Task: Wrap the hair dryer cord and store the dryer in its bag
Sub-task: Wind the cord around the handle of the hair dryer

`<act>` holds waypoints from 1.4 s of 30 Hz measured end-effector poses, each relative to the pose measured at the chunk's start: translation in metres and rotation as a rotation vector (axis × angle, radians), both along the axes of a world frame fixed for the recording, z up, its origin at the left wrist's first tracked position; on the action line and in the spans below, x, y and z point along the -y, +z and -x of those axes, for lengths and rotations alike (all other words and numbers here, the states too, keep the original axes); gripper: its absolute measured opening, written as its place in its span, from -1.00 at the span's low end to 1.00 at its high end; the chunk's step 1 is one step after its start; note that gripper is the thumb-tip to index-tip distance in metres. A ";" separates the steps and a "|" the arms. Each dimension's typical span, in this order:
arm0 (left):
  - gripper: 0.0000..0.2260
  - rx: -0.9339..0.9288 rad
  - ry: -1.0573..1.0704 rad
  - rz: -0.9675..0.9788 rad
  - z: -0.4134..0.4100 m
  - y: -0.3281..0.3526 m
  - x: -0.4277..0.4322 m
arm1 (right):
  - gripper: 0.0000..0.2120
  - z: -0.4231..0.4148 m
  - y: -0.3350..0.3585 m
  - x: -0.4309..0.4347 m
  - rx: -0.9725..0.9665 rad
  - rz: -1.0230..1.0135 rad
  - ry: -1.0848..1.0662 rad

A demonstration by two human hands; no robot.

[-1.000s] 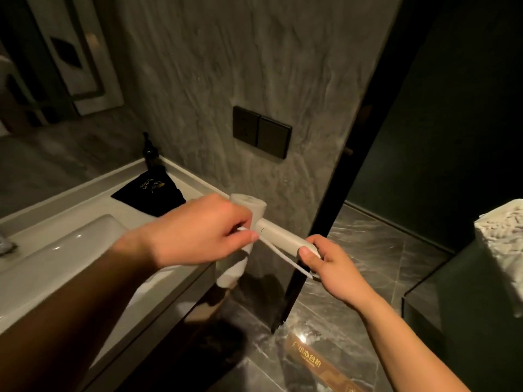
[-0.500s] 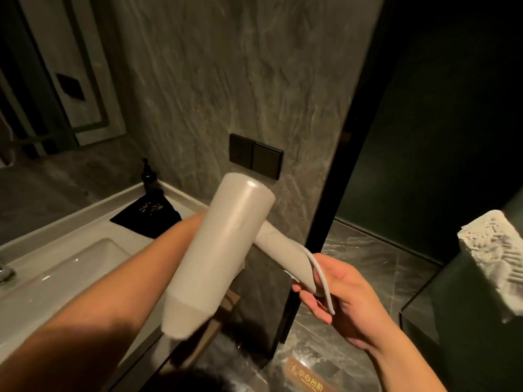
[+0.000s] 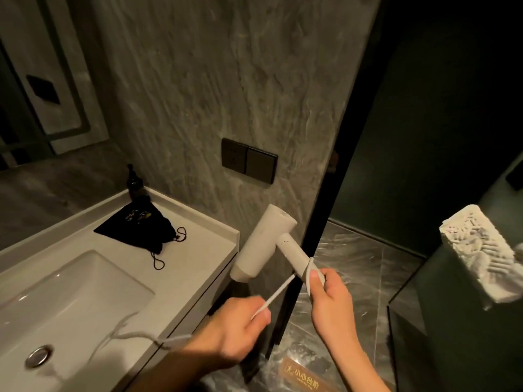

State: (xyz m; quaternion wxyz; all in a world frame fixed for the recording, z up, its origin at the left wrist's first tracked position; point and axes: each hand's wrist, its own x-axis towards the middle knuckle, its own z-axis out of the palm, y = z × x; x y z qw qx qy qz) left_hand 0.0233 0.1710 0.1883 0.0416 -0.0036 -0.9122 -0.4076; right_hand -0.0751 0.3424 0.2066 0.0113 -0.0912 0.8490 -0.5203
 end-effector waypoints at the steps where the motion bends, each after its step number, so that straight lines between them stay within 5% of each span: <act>1: -0.73 -0.040 -0.011 0.067 0.000 0.012 0.003 | -0.72 0.000 -0.003 0.001 -0.013 -0.041 -0.018; 9: -0.80 -0.228 -0.185 0.652 0.039 0.102 0.023 | -0.63 -0.016 -0.024 0.025 -0.004 -0.141 0.060; 15: -0.80 -0.170 -0.258 0.790 0.078 0.139 0.061 | -0.52 -0.009 -0.010 0.026 0.033 -0.089 0.257; 19: -0.67 -0.025 -0.298 0.593 0.107 0.142 0.080 | -0.47 0.000 -0.005 0.021 0.110 -0.005 0.404; 24: -0.68 0.180 -0.303 0.146 0.120 0.116 0.097 | -0.60 -0.007 0.014 0.016 0.355 0.346 0.606; 26: -0.77 0.320 -0.182 -0.023 0.122 0.080 0.100 | -0.46 -0.009 0.022 0.020 0.417 0.517 0.567; 29: -0.60 0.378 0.027 -0.253 0.118 0.032 0.080 | -0.31 -0.002 0.028 0.023 0.433 0.702 0.489; 32: -0.68 0.265 0.034 -0.413 0.080 0.018 0.052 | -0.30 0.009 0.027 0.025 0.380 0.746 0.418; 34: -0.74 0.127 -0.026 -0.329 0.051 0.020 0.039 | -0.34 0.014 0.024 0.027 0.345 0.705 0.349; 38: -0.72 0.081 0.005 0.242 0.023 0.035 0.023 | -0.38 0.017 0.010 0.038 0.283 0.521 0.231; 42: -0.85 0.040 -0.081 0.388 0.011 0.074 0.021 | -0.52 0.011 -0.005 0.052 0.182 0.236 0.159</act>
